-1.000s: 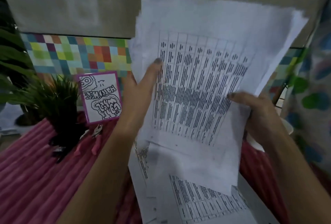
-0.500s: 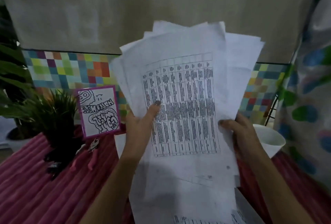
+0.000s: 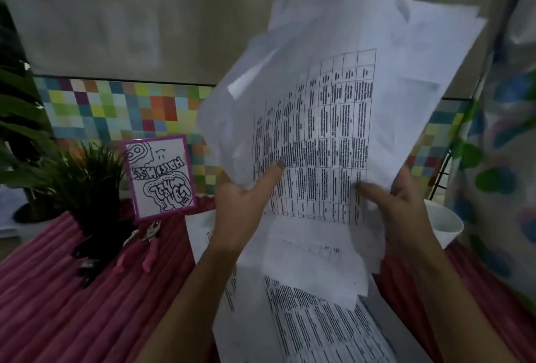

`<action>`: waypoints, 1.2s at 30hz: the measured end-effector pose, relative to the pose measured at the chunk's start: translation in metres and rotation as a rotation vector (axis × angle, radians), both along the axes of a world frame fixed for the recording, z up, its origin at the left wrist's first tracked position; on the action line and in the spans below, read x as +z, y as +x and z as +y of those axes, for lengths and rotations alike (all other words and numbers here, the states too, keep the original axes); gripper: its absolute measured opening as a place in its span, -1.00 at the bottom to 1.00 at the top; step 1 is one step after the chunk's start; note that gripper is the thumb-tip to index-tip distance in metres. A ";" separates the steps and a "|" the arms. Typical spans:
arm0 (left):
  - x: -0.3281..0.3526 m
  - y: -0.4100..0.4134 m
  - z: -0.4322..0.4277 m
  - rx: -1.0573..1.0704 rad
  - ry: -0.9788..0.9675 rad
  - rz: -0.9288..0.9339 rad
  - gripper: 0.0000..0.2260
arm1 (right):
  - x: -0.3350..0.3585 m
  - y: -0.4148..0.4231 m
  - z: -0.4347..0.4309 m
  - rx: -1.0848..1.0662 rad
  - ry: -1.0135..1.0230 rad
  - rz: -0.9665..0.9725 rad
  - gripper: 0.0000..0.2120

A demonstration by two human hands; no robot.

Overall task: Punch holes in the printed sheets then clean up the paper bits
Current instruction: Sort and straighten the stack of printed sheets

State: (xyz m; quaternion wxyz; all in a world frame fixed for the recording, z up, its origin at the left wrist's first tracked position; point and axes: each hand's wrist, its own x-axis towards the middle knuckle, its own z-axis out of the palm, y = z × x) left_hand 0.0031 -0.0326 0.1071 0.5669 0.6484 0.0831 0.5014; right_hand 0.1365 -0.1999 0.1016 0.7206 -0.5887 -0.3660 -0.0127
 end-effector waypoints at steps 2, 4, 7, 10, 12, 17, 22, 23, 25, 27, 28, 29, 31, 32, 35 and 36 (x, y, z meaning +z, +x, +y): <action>0.001 -0.002 -0.001 0.015 0.007 -0.008 -0.85 | 0.001 0.000 -0.003 -0.013 0.010 -0.019 -0.61; -0.003 -0.003 0.001 0.020 0.002 -0.008 -0.79 | -0.001 -0.001 -0.006 0.010 0.026 0.005 -0.58; -0.006 -0.007 0.010 0.008 -0.006 0.012 -0.51 | 0.002 -0.005 -0.009 0.074 0.083 0.075 -0.56; -0.002 -0.009 0.024 0.013 0.026 0.068 -0.31 | 0.009 -0.008 -0.008 0.098 0.100 0.072 -0.56; 0.008 -0.012 0.030 -0.026 0.028 0.097 -0.28 | 0.015 -0.008 -0.005 0.112 0.067 0.051 -0.54; 0.014 -0.014 0.037 0.040 0.006 0.059 -0.43 | 0.022 0.001 0.001 0.162 -0.028 0.038 -0.57; 0.014 -0.023 0.033 0.169 -0.165 -0.131 -0.82 | -0.034 0.011 -0.013 0.125 -0.233 0.259 -0.71; 0.013 -0.023 0.034 0.153 -0.165 -0.134 -0.81 | -0.044 0.012 -0.015 0.145 -0.247 0.335 -0.71; 0.014 -0.023 0.031 0.127 -0.179 -0.138 -0.77 | -0.059 0.010 -0.016 0.226 -0.172 0.502 -0.67; 0.014 -0.023 0.025 0.121 -0.166 -0.172 -0.78 | -0.072 0.005 -0.016 0.307 -0.055 0.666 -0.59; 0.015 -0.024 0.023 0.130 -0.145 -0.176 -0.79 | -0.080 0.003 -0.016 0.347 0.015 0.749 -0.60; 0.017 -0.023 0.021 0.131 -0.125 -0.173 -0.80 | -0.086 0.000 -0.016 0.388 0.062 0.825 -0.60; 0.019 -0.021 0.020 0.132 -0.089 -0.171 -0.77 | -0.091 -0.004 -0.013 0.448 0.127 0.916 -0.53; 0.019 -0.019 0.022 0.105 -0.100 -0.172 -0.71 | -0.089 -0.007 -0.010 0.456 0.176 0.922 -0.55; 0.014 -0.009 0.035 0.012 -0.093 -0.057 -0.31 | -0.081 -0.007 -0.002 0.487 0.370 0.916 -0.62; 0.012 -0.007 0.035 0.011 -0.077 -0.011 -0.23 | -0.079 -0.006 0.000 0.473 0.418 0.930 -0.62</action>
